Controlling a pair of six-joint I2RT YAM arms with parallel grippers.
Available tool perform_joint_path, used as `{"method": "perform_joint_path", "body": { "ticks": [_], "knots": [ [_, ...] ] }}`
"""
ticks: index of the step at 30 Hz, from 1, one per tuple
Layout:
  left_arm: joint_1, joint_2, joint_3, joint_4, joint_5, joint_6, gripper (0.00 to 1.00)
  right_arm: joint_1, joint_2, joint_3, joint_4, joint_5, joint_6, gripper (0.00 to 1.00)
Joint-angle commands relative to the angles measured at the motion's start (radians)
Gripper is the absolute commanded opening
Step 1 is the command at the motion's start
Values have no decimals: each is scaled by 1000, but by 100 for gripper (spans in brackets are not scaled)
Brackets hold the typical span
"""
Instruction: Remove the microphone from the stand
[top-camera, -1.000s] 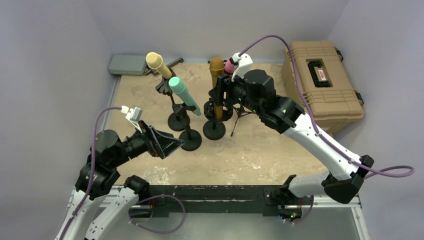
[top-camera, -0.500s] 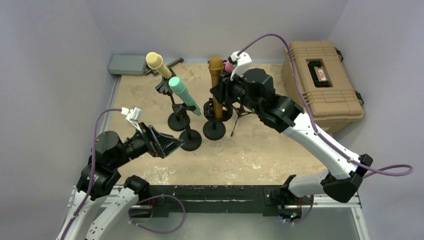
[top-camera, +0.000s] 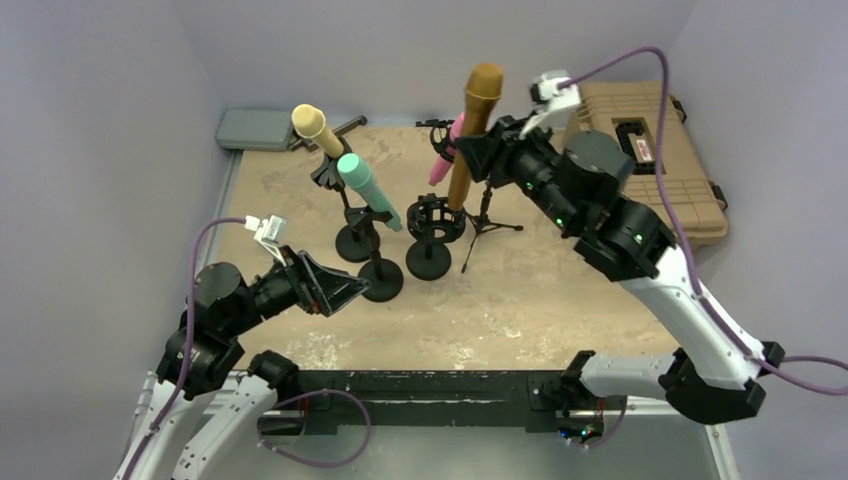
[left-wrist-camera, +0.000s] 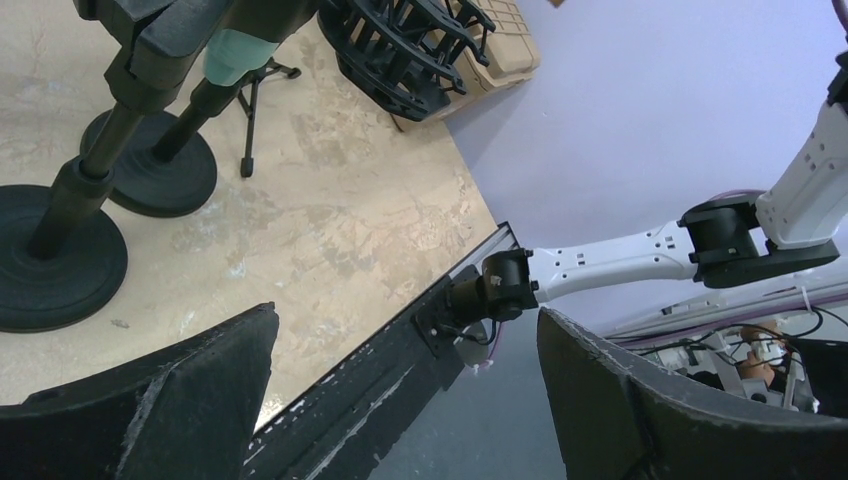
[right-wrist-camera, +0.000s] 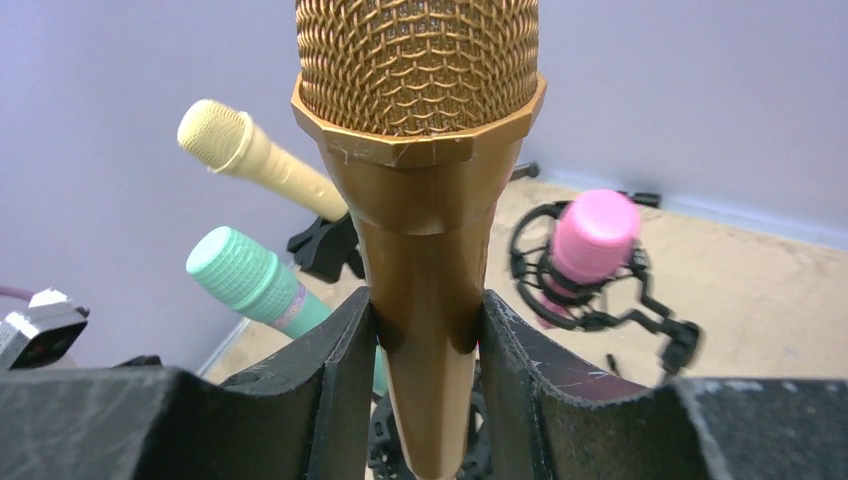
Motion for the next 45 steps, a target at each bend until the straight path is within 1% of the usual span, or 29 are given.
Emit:
{"method": "perform_joint_path", "body": {
  "ticks": [1,5,9,14,18,21,24,28,36,38,45],
  "knots": [
    [-6,-15,9,20,-6,-7,98,4,-176,-66,60,202,-13,0],
    [-6,-21,11,17,-3,-2,98,4,-338,-220,33,404,-11,0],
    [-6,-22,19,11,6,9,98,4,-421,-320,-85,559,-10,0],
    [-6,-25,37,-18,1,37,98,4,-384,-421,-320,657,111,0],
    [-6,-35,45,-35,-13,48,98,2,-346,-526,-341,636,158,0],
    [-6,-38,56,-50,-14,57,98,-10,-273,-554,-381,647,188,0],
    [-6,-45,67,-75,-24,68,98,-73,-176,-555,-411,598,182,0],
    [-6,-64,69,-98,-42,77,98,-222,-91,-593,-387,440,116,0],
    [-5,-73,73,-104,-39,83,98,-295,15,-648,-360,334,115,0],
    [-6,-75,78,-111,-37,86,98,-314,47,-642,-382,323,130,0],
    [-6,-32,144,-147,-24,94,98,-416,159,-650,-357,99,138,0]
  ]
}}
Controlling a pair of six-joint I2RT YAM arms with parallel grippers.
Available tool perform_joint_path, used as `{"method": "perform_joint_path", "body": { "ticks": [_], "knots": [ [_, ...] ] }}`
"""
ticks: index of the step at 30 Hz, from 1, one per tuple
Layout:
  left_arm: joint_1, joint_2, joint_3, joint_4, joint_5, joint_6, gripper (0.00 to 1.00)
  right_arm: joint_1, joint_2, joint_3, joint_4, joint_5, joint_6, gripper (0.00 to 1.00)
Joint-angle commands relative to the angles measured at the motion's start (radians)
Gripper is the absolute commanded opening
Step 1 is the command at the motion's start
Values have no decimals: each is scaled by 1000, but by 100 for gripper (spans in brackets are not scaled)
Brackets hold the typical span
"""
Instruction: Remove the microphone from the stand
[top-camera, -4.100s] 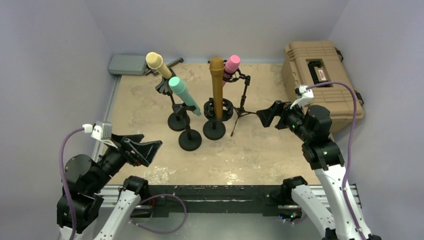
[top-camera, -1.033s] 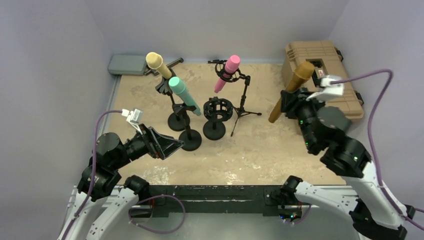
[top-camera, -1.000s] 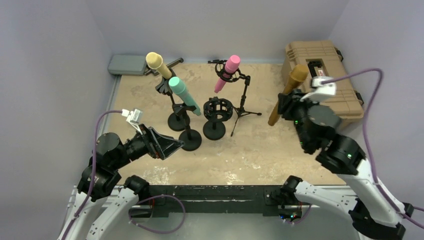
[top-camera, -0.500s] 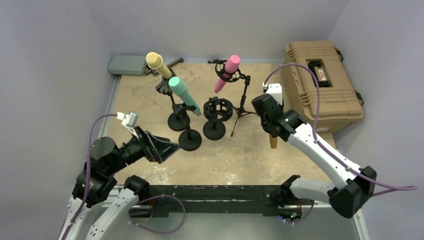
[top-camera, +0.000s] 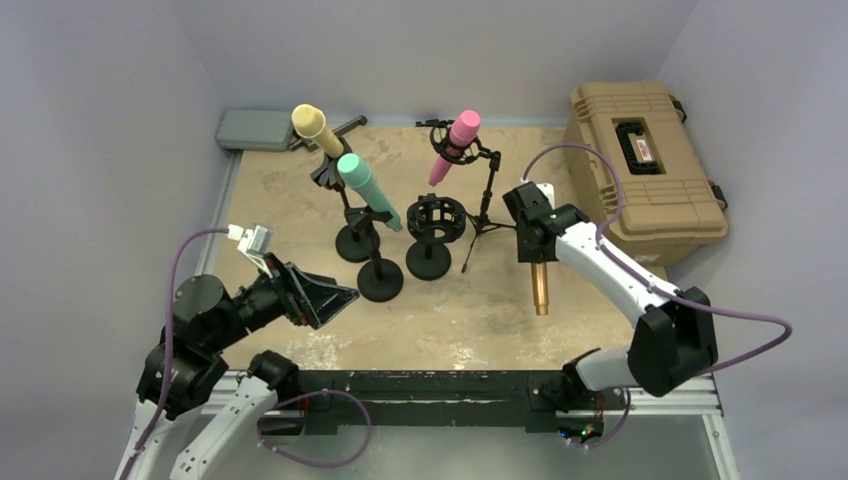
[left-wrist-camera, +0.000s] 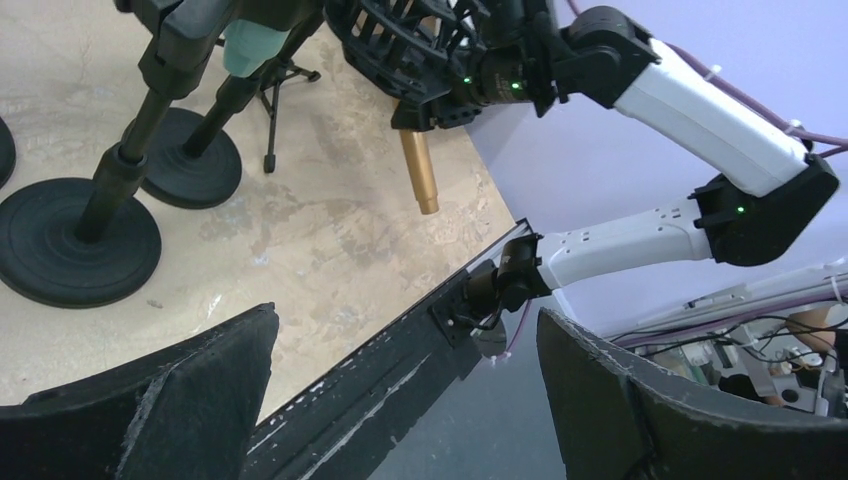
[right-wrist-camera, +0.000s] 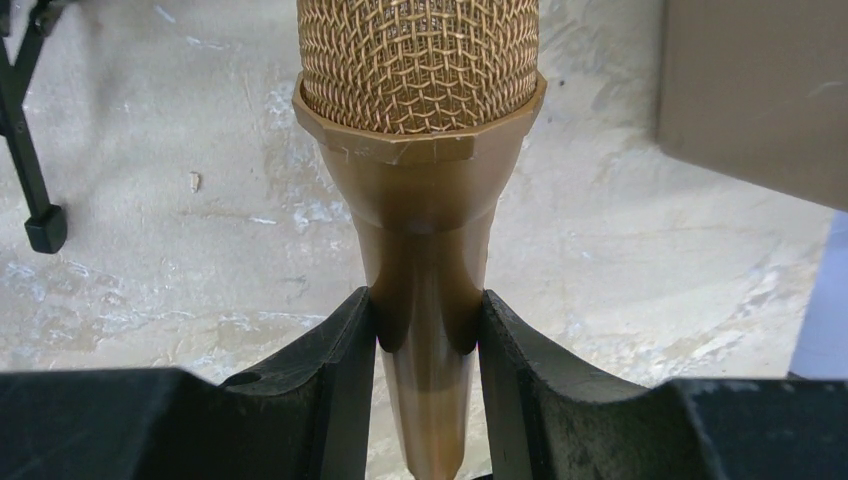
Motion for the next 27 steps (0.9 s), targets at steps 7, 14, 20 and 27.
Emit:
{"method": "perform_joint_path", "body": {
  "ticks": [7,14,20,27],
  "knots": [
    [-6,-18,53,30,0,5,98,-63,100,-67,36,-204,111,0],
    [-6,-15,61,31,19,3,98,-75,31,-127,48,-144,212,0],
    [-5,-29,56,34,10,-8,98,-102,37,-153,79,-100,236,0],
    [-6,-39,66,37,7,-17,98,-110,82,-169,90,-84,263,0]
  ]
}}
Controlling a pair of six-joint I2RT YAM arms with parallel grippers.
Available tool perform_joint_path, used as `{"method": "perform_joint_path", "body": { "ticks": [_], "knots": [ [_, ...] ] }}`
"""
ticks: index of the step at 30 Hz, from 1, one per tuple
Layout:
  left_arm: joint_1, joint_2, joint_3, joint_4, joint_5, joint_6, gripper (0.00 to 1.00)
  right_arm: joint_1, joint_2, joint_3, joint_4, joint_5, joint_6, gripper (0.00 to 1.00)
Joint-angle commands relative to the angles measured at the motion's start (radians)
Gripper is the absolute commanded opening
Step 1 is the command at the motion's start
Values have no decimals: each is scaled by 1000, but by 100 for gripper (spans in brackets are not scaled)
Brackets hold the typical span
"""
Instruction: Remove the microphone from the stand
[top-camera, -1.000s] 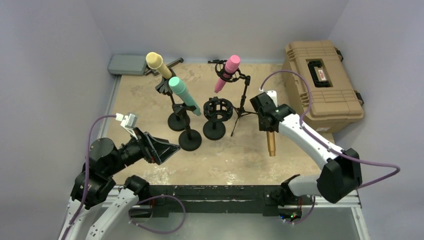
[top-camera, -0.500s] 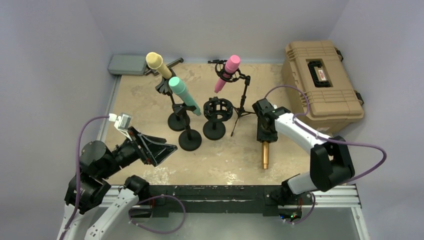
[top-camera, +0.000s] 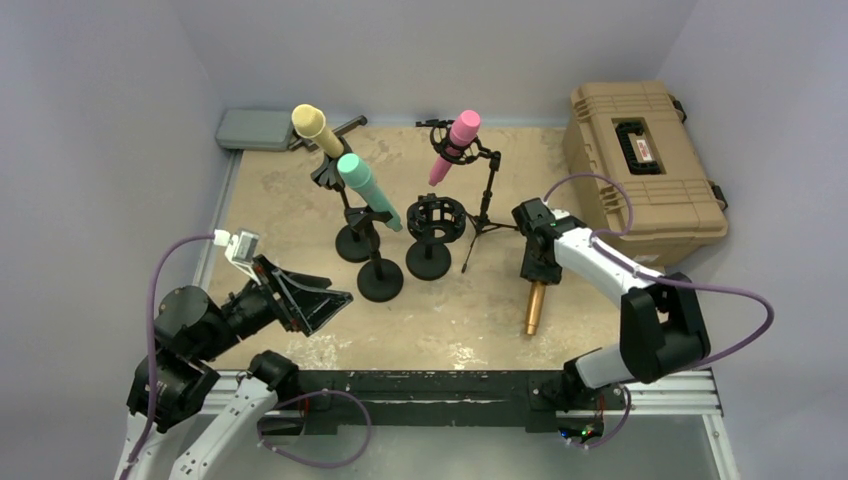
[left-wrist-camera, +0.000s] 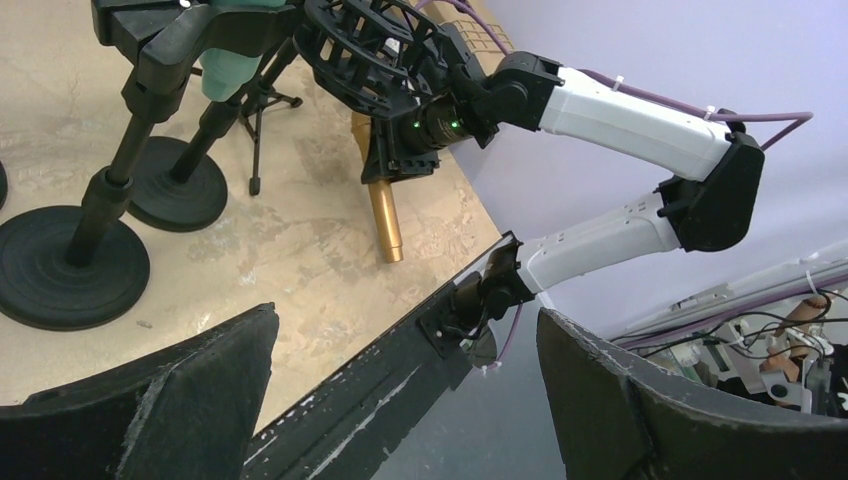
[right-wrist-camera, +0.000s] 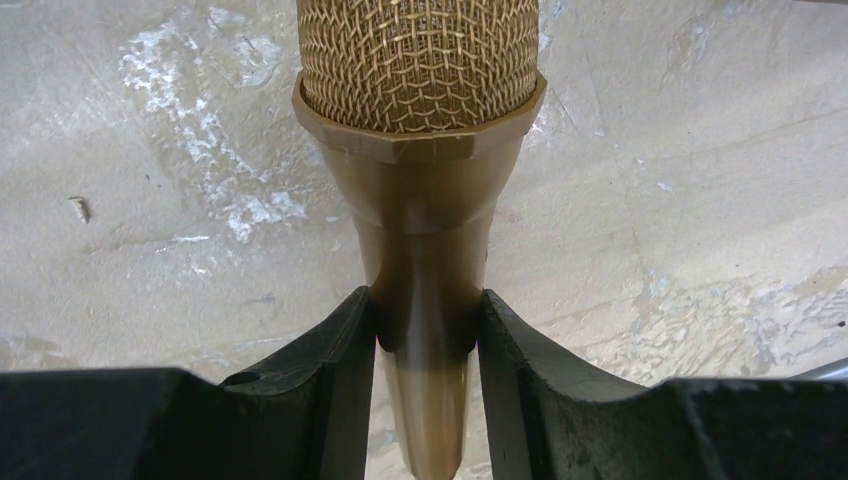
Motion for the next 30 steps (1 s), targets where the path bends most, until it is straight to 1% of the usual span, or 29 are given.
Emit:
{"method": "perform_joint_path", "body": {
  "ticks": [1,5,8,14,16,19,20,22,24,29,30],
  "knots": [
    [-6,-8,23,40,7,-10,98,-5,17,-27,44,25,47,0],
    [-6,3,29,36,0,-7,98,-11,47,-73,105,-30,49,0],
    [-6,5,23,28,-9,-10,97,-12,65,-79,119,-20,50,0],
    [-6,-12,0,30,-25,-22,97,-14,65,-89,139,-28,47,6],
    [-6,-12,4,26,-24,-20,97,-13,67,-92,150,-49,36,7],
    [-6,-9,17,4,-34,-7,97,-13,60,-97,162,-70,20,11],
    [-6,-9,21,-3,-37,-3,97,-14,53,-96,164,-72,18,20],
    [-6,-9,28,-13,-42,2,97,-14,38,-93,159,-64,20,42],
    [-6,-14,28,-20,-46,4,97,-14,21,-82,137,-49,23,48],
    [-6,-31,31,-34,-60,8,97,-13,-61,-33,86,-28,20,51],
    [-6,-33,35,-41,-62,11,97,-13,-87,-24,78,-20,23,53]
  ]
}}
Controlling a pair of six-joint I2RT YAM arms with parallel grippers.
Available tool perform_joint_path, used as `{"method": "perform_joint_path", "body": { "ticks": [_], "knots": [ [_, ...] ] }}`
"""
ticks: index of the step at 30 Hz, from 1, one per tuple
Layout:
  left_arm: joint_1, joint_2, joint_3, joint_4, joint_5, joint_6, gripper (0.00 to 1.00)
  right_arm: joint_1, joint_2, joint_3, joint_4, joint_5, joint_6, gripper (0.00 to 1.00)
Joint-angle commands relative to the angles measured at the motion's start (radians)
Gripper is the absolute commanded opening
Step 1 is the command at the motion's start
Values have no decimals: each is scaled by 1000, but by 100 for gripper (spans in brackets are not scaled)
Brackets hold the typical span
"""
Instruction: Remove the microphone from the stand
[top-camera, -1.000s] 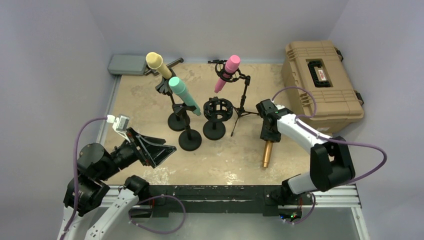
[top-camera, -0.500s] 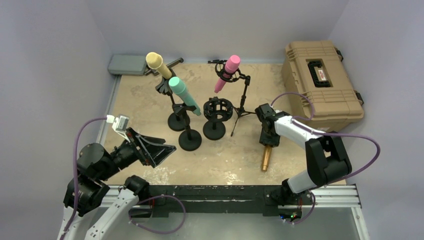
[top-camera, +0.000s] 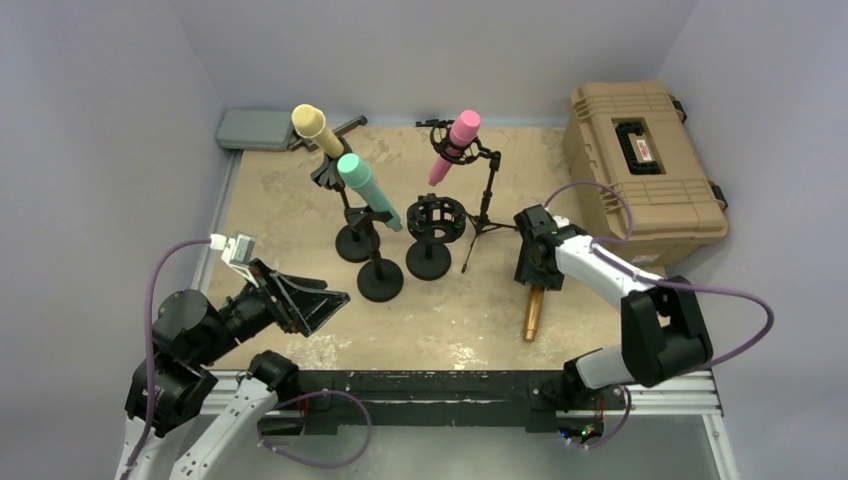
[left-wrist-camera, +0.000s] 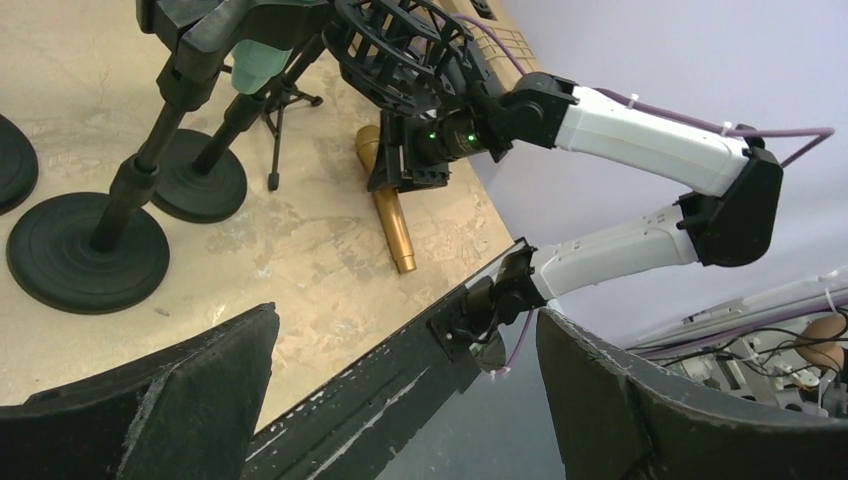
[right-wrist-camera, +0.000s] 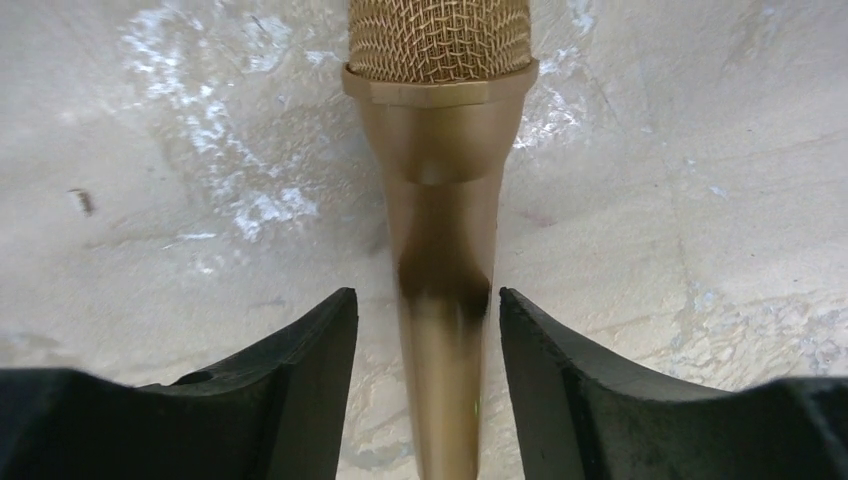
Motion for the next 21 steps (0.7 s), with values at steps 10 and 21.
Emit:
{"method": "perform_joint_path", "body": {
  "ticks": [10,21],
  "knots": [
    [-6,-34,49,-58,-73,38,100,-2,-363,169,-19,-98,-180,59],
    [-6,-29,28,-71,-101,24,100,227,-477,406,-21,-243,-275,61]
  ]
}}
